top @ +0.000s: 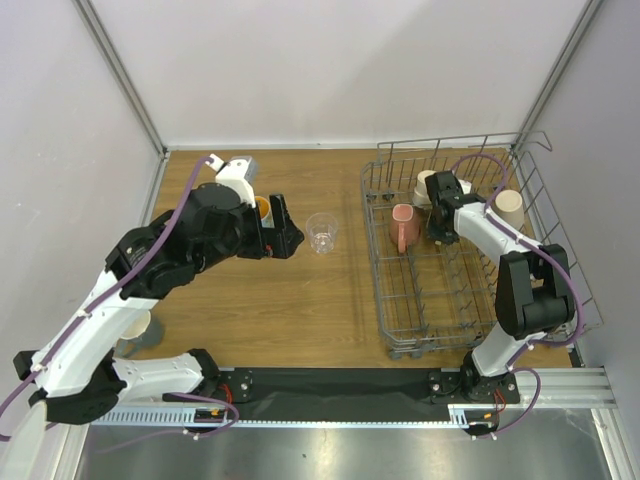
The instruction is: Load the cups into the dish rack
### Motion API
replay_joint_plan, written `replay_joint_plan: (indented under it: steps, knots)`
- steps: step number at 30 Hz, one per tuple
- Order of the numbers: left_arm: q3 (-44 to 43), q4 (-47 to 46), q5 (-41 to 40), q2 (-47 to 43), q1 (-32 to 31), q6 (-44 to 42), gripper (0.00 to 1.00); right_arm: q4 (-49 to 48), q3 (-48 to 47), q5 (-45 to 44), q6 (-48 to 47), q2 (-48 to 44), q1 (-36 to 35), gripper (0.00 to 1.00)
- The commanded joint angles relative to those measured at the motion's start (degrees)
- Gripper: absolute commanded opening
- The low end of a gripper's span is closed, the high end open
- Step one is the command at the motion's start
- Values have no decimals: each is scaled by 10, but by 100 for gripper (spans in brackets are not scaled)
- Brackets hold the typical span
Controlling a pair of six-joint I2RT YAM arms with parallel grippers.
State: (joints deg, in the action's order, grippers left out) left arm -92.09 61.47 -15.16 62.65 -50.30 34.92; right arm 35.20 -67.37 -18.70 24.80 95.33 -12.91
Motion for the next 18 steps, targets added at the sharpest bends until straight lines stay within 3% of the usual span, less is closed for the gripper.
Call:
replay_joint_plan:
  steps: [1,11,18]
  knots:
    - [-21,1,16,4,6,-6,100,-58,-9,2,-2,18,-2,19]
    - [-6,-3,30,4,6,15,100,-40,-14,23,-6,1,-3,57]
    - [16,-7,48,-4,6,46,100,-22,-12,39,-6,-30,-3,66]
